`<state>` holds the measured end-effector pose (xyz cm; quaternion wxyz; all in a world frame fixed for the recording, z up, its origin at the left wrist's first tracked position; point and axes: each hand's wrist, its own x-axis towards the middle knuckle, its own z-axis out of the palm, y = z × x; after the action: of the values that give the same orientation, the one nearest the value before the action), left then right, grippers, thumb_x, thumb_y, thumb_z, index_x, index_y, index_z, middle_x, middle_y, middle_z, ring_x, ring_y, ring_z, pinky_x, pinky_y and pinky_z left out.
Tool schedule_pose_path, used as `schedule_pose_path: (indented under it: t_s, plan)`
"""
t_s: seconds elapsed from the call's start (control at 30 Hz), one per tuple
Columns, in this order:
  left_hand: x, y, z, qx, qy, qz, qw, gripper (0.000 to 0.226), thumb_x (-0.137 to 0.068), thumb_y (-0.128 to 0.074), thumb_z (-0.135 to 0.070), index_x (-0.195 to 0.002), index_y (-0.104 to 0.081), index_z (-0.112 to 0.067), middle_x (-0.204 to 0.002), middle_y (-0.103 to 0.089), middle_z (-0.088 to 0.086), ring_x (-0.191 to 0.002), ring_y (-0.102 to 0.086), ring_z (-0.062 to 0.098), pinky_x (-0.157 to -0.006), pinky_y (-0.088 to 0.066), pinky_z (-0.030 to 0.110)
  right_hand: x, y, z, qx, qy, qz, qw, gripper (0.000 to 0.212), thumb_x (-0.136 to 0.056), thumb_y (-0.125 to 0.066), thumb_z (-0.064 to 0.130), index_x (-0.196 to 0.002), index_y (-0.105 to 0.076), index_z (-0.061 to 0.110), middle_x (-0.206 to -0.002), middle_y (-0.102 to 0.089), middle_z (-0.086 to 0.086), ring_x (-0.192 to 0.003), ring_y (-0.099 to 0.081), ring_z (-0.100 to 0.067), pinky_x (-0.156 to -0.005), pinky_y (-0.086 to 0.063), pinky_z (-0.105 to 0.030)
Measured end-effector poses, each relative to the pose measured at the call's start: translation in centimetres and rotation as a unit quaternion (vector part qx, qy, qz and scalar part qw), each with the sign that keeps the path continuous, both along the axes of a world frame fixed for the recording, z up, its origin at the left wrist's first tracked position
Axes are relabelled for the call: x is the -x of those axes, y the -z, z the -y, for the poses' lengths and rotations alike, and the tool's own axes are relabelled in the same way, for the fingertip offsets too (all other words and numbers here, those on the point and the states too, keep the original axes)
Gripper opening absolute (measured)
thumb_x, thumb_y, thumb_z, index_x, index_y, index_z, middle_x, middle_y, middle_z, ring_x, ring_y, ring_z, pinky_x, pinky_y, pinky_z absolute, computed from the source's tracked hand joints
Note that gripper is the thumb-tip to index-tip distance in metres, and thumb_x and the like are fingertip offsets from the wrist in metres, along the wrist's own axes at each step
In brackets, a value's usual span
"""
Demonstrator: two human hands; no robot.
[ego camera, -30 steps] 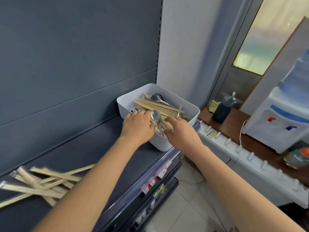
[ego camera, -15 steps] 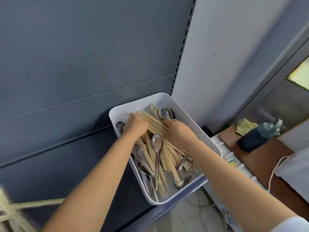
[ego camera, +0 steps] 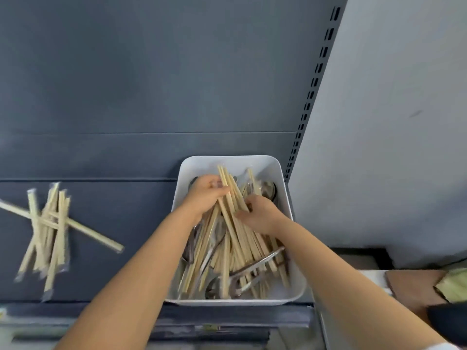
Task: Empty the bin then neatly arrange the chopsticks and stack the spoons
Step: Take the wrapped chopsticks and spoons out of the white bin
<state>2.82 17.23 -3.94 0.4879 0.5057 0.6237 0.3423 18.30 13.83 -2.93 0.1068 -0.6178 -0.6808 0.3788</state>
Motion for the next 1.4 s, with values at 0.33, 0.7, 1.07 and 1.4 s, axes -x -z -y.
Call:
schedule_pose_path:
  t_s: [0.33, 0.7, 1.07, 1.4]
  plan:
    - [-1.8, -0.4, 6.0, -0.129, -0.086, -0.195, 0.968, 0.052, -0.087, -0.06, -0.035, -0.134, -0.048, -0.016, -0.141, -0.041, 0.003, -0.132, -0.038, 0.021, -0.11, -0.032, 0.042, -0.6, -1.0, 0.9, -0.069, -0.033, -0.154, 0.985, 0.007, -0.091, -0.053, 0.008, -0.086, -0.058, 0.009, -0.07, -0.056, -0.003, -0.069, -0.055, -0.023, -0.059, -0.04, -0.026]
    - [0.9, -7.1, 10.7, -0.201, -0.248, 0.1, 0.942, 0.018, -0.098, -0.052, -0.019, -0.095, -0.067, -0.01, -0.093, -0.068, 0.012, -0.086, -0.062, 0.016, -0.082, -0.051, 0.033, 5.1, -7.8, 1.5, -0.205, -0.216, -0.114, 0.948, 0.007, -0.095, -0.053, 0.02, -0.096, -0.053, 0.013, -0.081, -0.056, 0.002, -0.078, -0.053, -0.021, -0.067, -0.038, -0.032]
    - [17.1, -6.5, 17.1, -0.177, -0.357, 0.171, 0.901, 0.025, -0.093, -0.062, -0.02, -0.105, -0.065, 0.002, -0.092, -0.069, 0.016, -0.08, -0.066, 0.026, -0.072, -0.059, 0.032, 20.5, -7.8, 7.3, -0.122, -0.252, -0.102, 0.955, 0.027, -0.095, -0.052, 0.033, -0.091, -0.054, 0.006, -0.078, -0.066, -0.007, -0.061, -0.068, -0.024, -0.062, -0.055, -0.036]
    - [32.9, -4.2, 21.7, 0.01, -0.184, 0.108, 0.977, 0.017, -0.096, -0.053, -0.013, -0.106, -0.067, -0.017, -0.084, -0.071, 0.01, -0.064, -0.065, 0.026, -0.057, -0.054, 0.032, 36.7, -3.4, 14.5, 0.052, -0.064, -0.275, 0.958, 0.017, -0.083, -0.072, 0.011, -0.086, -0.057, 0.019, -0.069, -0.065, -0.007, -0.049, -0.061, -0.017, -0.049, -0.058, -0.037]
